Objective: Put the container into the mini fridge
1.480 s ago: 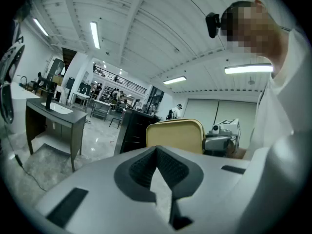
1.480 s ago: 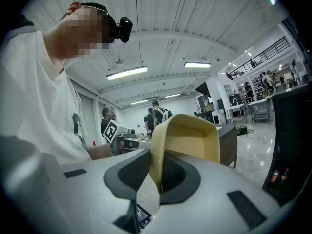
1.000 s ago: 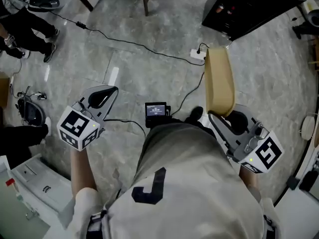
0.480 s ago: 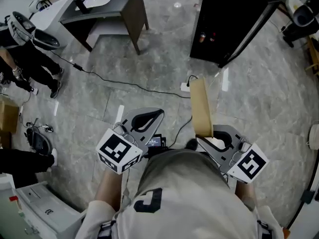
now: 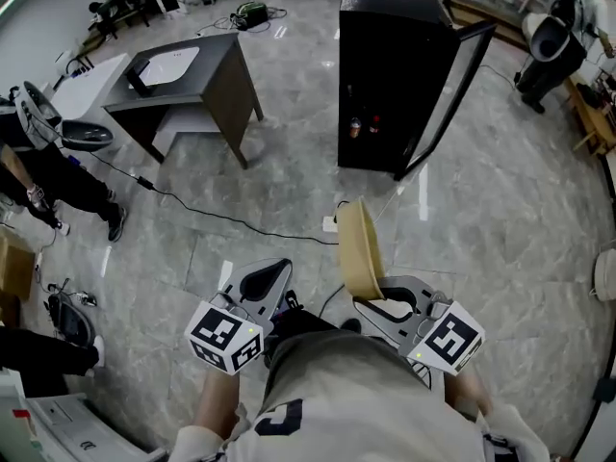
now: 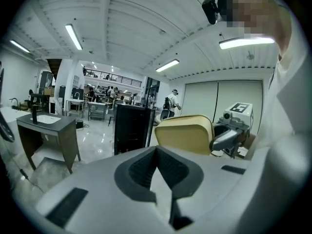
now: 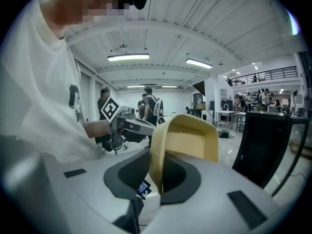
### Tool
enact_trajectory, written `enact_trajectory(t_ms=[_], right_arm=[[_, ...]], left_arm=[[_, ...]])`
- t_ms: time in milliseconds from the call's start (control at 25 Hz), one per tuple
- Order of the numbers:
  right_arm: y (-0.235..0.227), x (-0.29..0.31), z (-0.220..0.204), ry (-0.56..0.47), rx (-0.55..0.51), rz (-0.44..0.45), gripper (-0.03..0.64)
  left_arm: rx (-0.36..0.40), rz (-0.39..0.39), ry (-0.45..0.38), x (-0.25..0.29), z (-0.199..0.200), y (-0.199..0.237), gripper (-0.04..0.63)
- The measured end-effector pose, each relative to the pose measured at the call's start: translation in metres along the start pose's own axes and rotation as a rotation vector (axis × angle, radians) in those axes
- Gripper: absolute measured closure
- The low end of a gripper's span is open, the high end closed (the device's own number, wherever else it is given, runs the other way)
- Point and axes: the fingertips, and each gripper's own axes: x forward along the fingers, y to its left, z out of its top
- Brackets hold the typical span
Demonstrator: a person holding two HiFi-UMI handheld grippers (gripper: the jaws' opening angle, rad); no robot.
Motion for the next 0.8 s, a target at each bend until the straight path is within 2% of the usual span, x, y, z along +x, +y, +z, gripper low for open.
enact_trajectory(t_ms=[240,440,680,800], right_arm=[[-0.034,-0.018,-0.005,-0.018,0.034,-0.032,0.548],[-0.068,-0.006,0.000,0.005,0.021,-0.072,0.548],[-0.110,0.032,0.011,0.021,0.043,-0.131,0.548],[-0.131,0.057,0.028,0.024,0.061,-0.127,0.548]], left_arm=[[0.010,-0.039,0.031,0.039,0.008,-0.005,0.540],[0.063,-0.089,0.048,0.070,0.022,0.012,0.540],[0.111,-0.132,0.066,0.102,0.033,0.065,0.540],[0.128,-0.147,0.064,0.112,0.050,0.098,0.540]])
